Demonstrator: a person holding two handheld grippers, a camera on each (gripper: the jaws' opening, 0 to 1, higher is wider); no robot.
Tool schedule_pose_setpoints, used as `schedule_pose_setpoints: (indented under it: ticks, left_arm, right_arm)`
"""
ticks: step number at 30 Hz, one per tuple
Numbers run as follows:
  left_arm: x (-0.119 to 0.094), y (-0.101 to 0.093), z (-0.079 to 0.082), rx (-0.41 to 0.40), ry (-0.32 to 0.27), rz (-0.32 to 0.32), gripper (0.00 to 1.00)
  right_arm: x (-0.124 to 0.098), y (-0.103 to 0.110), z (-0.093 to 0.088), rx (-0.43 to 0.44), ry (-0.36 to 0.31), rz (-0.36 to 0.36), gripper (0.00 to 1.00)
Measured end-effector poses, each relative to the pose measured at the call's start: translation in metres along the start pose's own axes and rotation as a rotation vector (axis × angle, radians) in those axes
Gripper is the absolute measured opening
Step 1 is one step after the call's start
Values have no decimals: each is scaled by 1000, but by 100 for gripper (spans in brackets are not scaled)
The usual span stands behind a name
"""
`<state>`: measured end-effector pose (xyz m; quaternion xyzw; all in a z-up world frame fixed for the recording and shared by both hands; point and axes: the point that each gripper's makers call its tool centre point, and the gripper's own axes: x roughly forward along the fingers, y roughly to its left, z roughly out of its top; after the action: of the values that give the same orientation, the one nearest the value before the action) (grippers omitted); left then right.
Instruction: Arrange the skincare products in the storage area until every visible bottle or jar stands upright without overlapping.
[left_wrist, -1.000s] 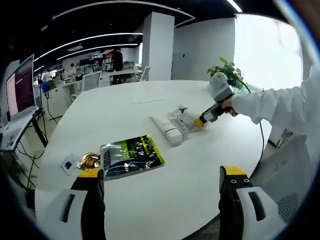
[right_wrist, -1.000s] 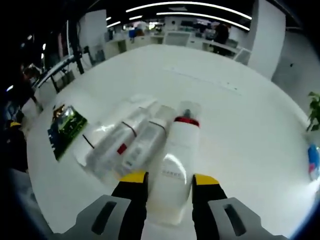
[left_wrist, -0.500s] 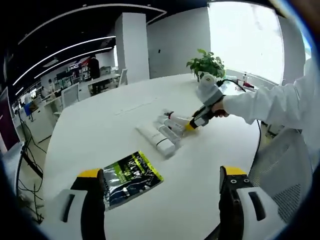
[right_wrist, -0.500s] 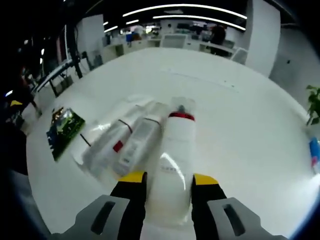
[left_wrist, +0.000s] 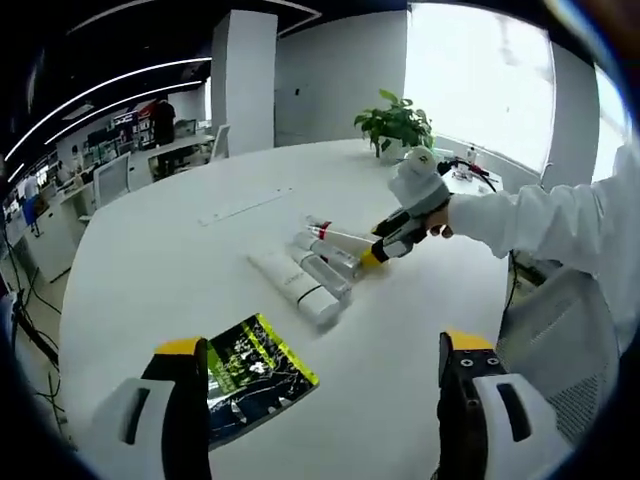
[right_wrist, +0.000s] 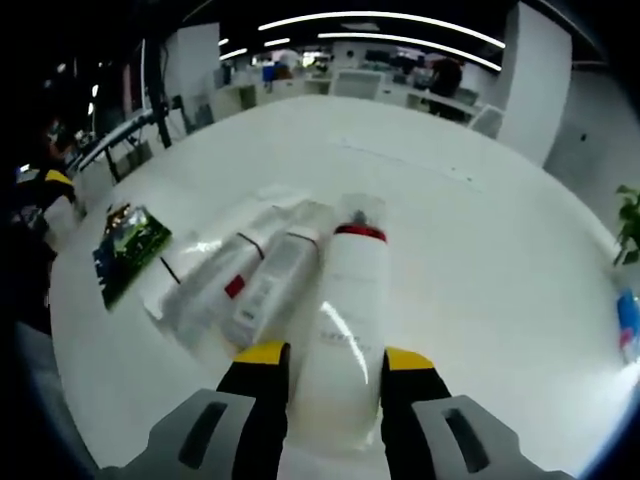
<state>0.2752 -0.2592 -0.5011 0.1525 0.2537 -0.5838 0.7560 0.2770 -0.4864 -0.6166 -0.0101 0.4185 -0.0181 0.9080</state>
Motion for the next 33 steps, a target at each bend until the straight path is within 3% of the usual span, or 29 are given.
schedule_pose_setpoints:
  ticks: [7, 19, 33]
  left_arm:
    - [19, -1, 0, -14, 22, -28, 89]
    - [34, 3, 3, -86, 6, -18, 90]
    - [46, 1, -10, -163, 13, -43, 94]
  right_arm:
    - [0, 0, 0, 4, -3, -1, 31]
    - [-2, 2, -3, 5, 0, 9, 26]
    - [-16, 11, -13, 50, 24, 33, 24]
